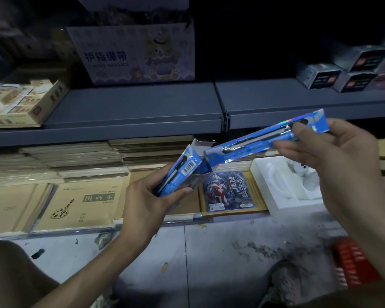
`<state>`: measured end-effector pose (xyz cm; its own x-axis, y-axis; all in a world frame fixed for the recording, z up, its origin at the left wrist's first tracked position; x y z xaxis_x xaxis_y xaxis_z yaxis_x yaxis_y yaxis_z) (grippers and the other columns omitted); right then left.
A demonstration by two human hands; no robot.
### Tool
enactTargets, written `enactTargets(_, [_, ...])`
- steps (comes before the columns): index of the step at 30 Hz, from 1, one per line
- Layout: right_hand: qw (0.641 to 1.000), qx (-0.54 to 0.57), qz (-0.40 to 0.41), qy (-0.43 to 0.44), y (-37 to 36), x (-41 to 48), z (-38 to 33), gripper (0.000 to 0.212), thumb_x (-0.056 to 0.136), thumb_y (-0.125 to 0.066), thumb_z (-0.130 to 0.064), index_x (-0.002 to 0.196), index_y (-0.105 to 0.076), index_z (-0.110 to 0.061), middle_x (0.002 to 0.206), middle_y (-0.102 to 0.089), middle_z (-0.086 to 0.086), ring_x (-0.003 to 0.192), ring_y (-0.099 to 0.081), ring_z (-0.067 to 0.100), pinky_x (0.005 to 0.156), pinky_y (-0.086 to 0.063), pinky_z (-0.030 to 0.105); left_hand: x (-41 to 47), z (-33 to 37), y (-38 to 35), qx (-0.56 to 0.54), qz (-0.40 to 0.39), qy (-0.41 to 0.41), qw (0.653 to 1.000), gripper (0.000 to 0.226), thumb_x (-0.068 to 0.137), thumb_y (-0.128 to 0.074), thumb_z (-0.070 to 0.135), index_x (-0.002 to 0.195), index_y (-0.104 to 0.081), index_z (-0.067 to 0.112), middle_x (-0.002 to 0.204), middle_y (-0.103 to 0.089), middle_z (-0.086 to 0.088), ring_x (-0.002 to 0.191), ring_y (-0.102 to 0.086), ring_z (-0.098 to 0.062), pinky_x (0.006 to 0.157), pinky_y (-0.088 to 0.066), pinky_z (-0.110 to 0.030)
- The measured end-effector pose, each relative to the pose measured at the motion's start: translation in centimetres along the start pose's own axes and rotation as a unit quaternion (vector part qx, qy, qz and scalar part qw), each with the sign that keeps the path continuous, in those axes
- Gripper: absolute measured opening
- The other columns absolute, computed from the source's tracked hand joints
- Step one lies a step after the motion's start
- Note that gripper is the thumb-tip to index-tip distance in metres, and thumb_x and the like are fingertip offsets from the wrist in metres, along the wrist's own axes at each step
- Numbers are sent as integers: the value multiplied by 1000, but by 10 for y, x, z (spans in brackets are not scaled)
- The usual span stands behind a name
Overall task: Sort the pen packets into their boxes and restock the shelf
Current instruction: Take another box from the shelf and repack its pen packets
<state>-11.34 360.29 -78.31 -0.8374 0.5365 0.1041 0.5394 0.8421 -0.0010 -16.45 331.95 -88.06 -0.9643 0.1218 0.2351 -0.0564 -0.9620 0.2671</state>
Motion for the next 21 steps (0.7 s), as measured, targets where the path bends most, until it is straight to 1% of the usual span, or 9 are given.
enactTargets(3, [1000, -17, 4, 23, -1, -1, -2, 8, 99, -67, -9, 104, -69, -3, 80, -79, 11, 77, -80, 25, 72, -63, 28, -2, 5, 0, 9, 9, -22, 1000, 57, 70, -90, 16, 119, -70, 36, 104, -74, 33, 101, -72, 4, 86, -56, -13])
enactTargets(5, [1000, -18, 1, 24, -2, -3, -1, 7, 99, -68, -9, 103, -69, -4, 80, -79, 12, 75, -80, 26, 70, -64, 30, -3, 6, 0, 19, 8, -35, 999, 58, 69, -90, 17, 120, -70, 36, 105, -73, 34, 101, -71, 5, 87, -54, -11])
enactTargets(9, [1000, -13, -3, -5, -8, -7, 5, 6, 97, -71, -9, 98, -71, -3, 76, -77, 15, 70, -79, 28, 60, -62, 28, -5, 3, 1, 50, 12, -61, 997, 58, 70, -92, 15, 124, -73, 25, 110, -75, 25, 102, -71, 4, 89, -54, -12])
enactTargets(12, [999, -27, -15, -28, -17, -14, 10, 5, 94, -74, -11, 90, -71, -10, 72, -77, 9, 66, -78, 27, 52, -60, 30, -6, 4, 1, 82, 11, -87, 993, 57, 71, -92, 17, 126, -74, 20, 114, -76, 16, 103, -71, 3, 89, -56, -14])
enactTargets(15, [998, -36, -33, -26, -28, -25, 16, 13, 92, -76, -12, 82, -68, -12, 67, -76, 5, 65, -78, 25, 49, -59, 31, -8, 6, 1, 77, 17, -94, 992, 55, 72, -91, 16, 125, -74, 20, 115, -75, 18, 103, -71, 3, 89, -55, -14])
enactTargets(18, [996, -75, -54, -20, -45, -40, 28, 9, 91, -77, -16, 84, -72, -14, 70, -77, 1, 63, -75, 20, 45, -53, 25, -10, 9, -2, 73, 17, -92, 993, 56, 72, -90, 15, 124, -72, 28, 114, -73, 24, 103, -70, 6, 88, -53, -11])
enactTargets(21, [990, -117, -85, -4, -61, -48, 40, 7, 91, -78, -17, 85, -75, -20, 69, -75, -5, 57, -69, 6, 44, -45, 15, -12, 9, -4, 81, 12, -91, 993, 57, 72, -91, 19, 124, -70, 32, 114, -73, 24, 103, -70, 7, 87, -52, -9])
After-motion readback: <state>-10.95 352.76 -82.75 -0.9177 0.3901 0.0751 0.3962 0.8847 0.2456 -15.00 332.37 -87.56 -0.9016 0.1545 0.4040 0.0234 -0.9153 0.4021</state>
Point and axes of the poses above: each hand's wrist, its own x-axis towards the middle knuckle, its own y-axis out of the back of the hand, z = x × y, the point moved 4 cm from there along x, towards the middle knuckle
